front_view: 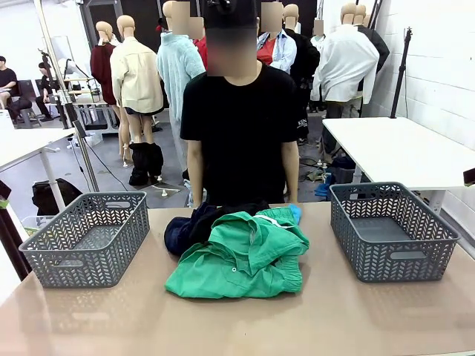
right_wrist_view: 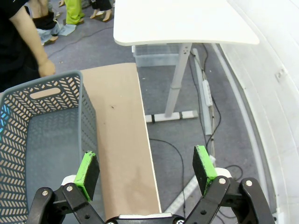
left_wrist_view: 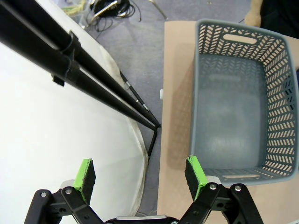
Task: Sort the tops and bottoms.
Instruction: Lift clothes from the center of the table with your left hand.
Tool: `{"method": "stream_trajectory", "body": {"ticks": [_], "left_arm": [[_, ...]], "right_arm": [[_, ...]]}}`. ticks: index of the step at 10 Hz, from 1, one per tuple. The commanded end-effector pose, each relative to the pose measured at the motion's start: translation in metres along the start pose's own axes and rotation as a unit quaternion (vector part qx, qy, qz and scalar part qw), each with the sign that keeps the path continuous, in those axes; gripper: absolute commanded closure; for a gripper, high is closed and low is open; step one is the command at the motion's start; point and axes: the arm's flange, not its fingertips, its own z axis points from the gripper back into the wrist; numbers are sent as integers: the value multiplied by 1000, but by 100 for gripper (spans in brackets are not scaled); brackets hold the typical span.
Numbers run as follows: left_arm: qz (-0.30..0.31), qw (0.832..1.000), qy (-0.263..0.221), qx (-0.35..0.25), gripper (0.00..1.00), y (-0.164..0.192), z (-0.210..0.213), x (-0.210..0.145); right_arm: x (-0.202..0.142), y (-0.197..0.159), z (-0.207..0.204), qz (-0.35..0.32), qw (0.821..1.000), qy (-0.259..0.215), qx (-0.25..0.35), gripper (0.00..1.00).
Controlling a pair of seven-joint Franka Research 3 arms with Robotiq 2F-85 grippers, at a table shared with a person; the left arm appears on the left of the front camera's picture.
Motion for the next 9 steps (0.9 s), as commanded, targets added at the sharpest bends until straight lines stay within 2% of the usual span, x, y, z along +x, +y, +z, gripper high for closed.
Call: {"method": "stream_trajectory", "body": {"ticks": [1,2,4,6,7,8,9], "left_arm": [[-25,998,-49,-17,0,-23,24,21],[-65,994,-80,-35,0,-46,41,37],[-161,977,-104,-95,0,-106,60,62],[-260,949,-92,-156,0,-182,55,81],[-298,936,-86,-164,0,-223,49,89],[-339,921,-75,-177,0,-256,44,92],[-358,912,-59,-189,0,-281,36,95]], "right_arm": [[2,2,3,4,1000,1,-3,0],[2,2,3,4,1000,1,-3,0],[2,2,3,4,1000,1,-3,0],[2,2,3,4,1000,1,-3,0],[2,2,3,4,1000,1,-3,0],[2,2,3,4,1000,1,-3,0],[2,2,3,4,1000,1,-3,0]]}}
